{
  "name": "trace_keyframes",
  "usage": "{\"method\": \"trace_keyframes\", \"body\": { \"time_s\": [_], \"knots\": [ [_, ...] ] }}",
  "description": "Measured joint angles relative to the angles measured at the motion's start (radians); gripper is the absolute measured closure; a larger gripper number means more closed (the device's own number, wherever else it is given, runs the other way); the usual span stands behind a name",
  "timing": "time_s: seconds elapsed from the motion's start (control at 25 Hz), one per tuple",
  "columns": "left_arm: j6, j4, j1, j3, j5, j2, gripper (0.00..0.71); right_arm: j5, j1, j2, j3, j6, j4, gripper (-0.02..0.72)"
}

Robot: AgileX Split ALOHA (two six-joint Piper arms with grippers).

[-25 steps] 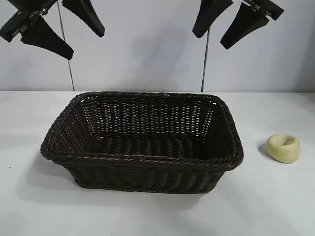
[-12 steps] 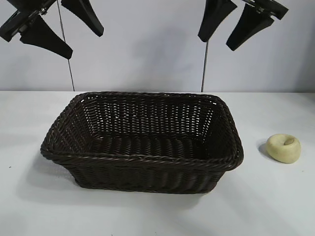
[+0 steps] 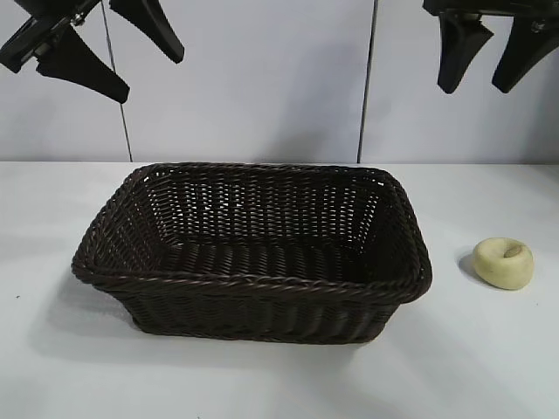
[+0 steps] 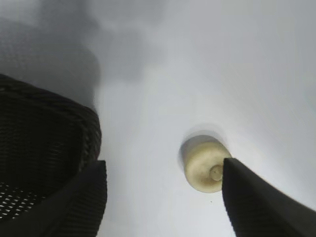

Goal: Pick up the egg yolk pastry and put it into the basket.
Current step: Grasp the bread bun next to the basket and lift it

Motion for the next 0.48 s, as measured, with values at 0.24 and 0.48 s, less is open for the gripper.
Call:
{"method": "trace_keyframes", "body": {
  "time_s": [0.24,0.48],
  "knots": [
    [0.000,0.000,0.000,0.000,-0.003,0.000,0.213,0.001,-0.030,0.000,0.005,0.002,-0.003,0.218],
    [0.000,0.000,0.000,0.000,-0.022,0.000,0.213,-0.002,-0.030,0.000,0.173,0.001,-0.003,0.218]
  ]
}}
